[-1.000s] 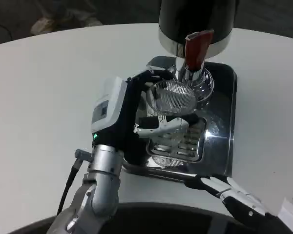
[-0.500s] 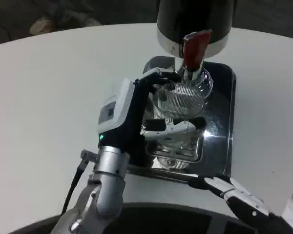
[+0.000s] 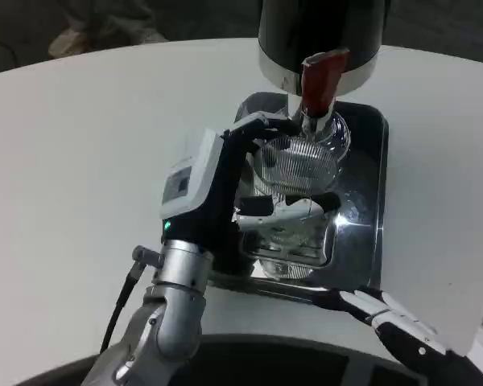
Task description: Grasp the cup under the faucet to collect the drink, then remove the cup.
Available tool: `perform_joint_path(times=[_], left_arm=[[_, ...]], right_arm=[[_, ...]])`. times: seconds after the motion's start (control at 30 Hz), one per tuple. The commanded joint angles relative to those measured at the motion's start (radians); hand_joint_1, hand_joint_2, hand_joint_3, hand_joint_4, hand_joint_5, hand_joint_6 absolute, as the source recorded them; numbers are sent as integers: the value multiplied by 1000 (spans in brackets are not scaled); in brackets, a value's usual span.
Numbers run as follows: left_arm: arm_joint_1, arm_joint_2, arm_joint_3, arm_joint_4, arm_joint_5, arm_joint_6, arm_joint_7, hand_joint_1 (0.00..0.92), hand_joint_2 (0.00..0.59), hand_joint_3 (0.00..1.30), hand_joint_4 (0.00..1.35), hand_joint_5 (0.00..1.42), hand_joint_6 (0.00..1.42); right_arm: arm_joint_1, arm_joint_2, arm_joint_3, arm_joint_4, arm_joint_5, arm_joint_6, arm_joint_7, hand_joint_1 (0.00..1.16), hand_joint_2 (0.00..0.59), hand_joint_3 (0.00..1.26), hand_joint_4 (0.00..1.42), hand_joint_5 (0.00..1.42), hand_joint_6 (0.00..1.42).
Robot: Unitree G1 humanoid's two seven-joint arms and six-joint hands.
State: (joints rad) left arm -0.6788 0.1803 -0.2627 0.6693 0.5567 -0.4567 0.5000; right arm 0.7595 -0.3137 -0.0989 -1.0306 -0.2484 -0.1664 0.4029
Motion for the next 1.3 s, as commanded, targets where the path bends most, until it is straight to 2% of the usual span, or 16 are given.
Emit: perform_joint_path(times=[0.03,0.07,0.13,0.2,0.27,0.77,0.93,1.1,1.3], left_arm=[[12,11,0,7,-23,-28,-50,428,51,307,209,562,631],[13,11,2,9,-28,-33,-59,376,36,221,110,472,521],[14,12,7,12,-39,-45,-77,330,11,92,10,335,394],[14,13,9,14,-48,-53,-87,297,2,32,0,235,294],[13,14,10,16,-52,-58,-92,282,3,27,0,197,255],[20,13,15,1,-46,-67,-82,296,0,46,0,190,233],[29,8,25,-10,-66,-70,-94,288,6,102,41,241,272],[93,7,53,-108,-113,-50,-133,240,26,185,151,309,340],[178,22,91,-234,-141,-24,-179,223,34,249,205,365,390]], right_arm=[[15,9,2,-1,12,-19,-14,596,466,156,93,15,27],[15,10,2,-1,12,-19,-15,596,466,162,94,22,30],[15,10,2,-1,14,-19,-16,596,466,164,94,25,31],[15,10,2,-1,14,-19,-16,596,466,164,94,25,31],[15,11,2,-1,14,-20,-16,596,466,165,94,25,31],[11,13,3,-2,15,-21,-19,596,466,165,99,26,32],[12,12,3,-3,15,-21,-18,596,466,165,102,26,32],[11,13,3,-4,14,-20,-20,596,467,165,103,26,32],[5,13,13,2,9,-18,-21,596,470,165,104,26,32]])
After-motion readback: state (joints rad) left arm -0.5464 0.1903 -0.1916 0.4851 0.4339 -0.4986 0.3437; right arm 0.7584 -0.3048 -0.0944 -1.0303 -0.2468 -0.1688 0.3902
